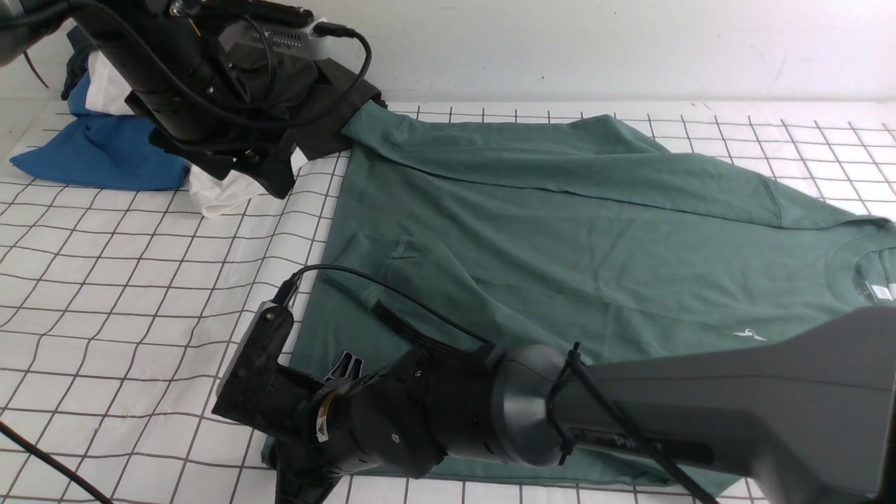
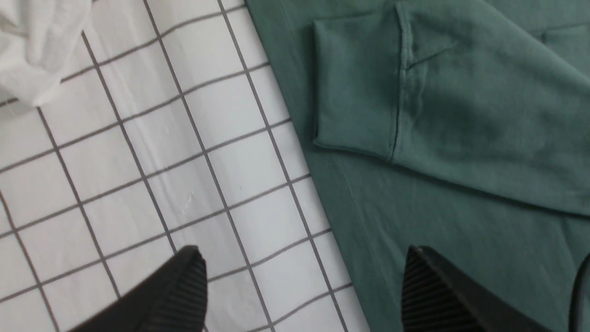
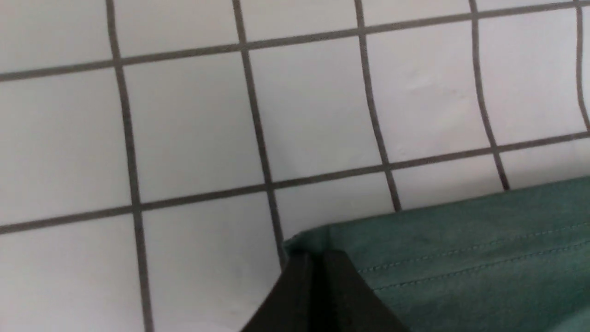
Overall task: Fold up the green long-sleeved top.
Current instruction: Use the left arm to clamp the cuff farthest from it
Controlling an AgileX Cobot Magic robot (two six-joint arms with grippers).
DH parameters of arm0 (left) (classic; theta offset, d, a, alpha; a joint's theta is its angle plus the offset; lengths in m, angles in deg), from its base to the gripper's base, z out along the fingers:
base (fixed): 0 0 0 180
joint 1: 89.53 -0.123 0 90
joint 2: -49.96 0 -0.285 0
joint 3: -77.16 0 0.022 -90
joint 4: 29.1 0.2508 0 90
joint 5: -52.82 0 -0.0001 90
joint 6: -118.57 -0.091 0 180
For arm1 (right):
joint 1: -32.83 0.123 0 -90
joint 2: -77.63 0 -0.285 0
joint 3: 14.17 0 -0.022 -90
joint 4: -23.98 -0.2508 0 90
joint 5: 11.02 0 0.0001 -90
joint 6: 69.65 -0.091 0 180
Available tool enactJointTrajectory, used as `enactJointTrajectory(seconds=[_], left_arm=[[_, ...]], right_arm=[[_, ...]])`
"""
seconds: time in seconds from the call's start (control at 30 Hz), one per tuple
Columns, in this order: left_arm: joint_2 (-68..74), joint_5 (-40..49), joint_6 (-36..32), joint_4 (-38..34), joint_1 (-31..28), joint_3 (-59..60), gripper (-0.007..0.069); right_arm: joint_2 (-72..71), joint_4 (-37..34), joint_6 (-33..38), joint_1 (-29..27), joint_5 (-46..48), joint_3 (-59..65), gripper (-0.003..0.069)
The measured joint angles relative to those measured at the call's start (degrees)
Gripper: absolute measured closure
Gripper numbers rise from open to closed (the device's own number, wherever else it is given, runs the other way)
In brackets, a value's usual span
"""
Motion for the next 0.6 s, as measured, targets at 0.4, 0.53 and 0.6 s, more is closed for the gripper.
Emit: enactJointTrajectory(seconds=[0.4,0.53,0.6], left_arm=[[2.2,-14.5,5.1,-4.0,0.0,0.0,0.0107],[6.4,-16.7,6.4,-4.9,0.0,-0.6,0.0107],[7.9,-17.0,6.5,-5.0,0.0,-1.5,0.0107]], right_arm=[[-3.7,-4.3,1.7,2.5,14.2,0.1,0.0664],[-3.7,-5.5,2.4,3.5,13.2,0.1,0.0657],[-3.7,-5.6,2.2,3.5,13.1,0.1,0.0643]])
